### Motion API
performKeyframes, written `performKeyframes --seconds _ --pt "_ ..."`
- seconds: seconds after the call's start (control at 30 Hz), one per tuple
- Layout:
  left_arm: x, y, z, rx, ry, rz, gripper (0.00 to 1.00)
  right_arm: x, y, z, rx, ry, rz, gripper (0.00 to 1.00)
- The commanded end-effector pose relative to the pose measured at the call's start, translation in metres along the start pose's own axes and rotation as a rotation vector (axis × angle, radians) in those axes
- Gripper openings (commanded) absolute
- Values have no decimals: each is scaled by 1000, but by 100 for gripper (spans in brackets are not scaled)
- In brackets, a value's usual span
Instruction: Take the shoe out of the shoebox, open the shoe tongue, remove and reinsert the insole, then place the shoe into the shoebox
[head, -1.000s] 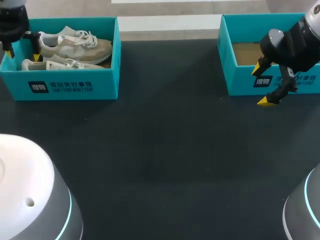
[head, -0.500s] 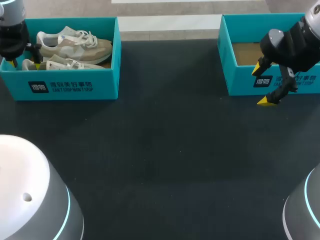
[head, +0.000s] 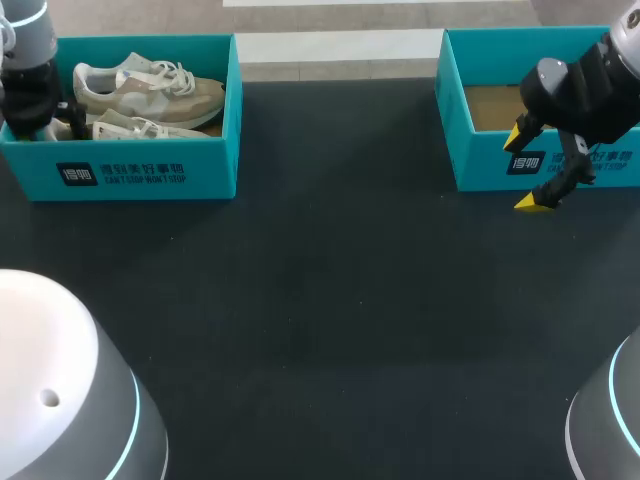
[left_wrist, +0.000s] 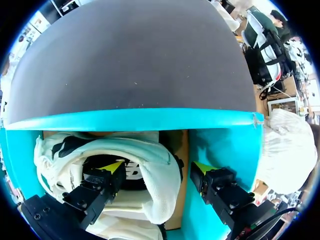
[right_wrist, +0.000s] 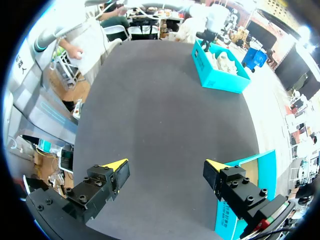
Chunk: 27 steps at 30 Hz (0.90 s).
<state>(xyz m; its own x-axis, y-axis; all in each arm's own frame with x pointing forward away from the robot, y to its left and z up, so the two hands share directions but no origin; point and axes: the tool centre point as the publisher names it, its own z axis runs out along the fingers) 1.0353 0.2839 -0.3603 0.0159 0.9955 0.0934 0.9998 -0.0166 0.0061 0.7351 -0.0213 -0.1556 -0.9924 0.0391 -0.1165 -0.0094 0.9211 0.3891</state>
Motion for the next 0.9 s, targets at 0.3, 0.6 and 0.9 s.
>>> performKeyframes --seconds 0.3,0.6,0.9 --pt "2 2 23 30 14 -4 43 -2 1 1 3 3 1 100" --pt "11 -1 9 44 61 57 0 -2 1 1 3 3 1 100" --pt "20 -3 -22 65 38 130 0 -2 1 1 3 3 1 100"
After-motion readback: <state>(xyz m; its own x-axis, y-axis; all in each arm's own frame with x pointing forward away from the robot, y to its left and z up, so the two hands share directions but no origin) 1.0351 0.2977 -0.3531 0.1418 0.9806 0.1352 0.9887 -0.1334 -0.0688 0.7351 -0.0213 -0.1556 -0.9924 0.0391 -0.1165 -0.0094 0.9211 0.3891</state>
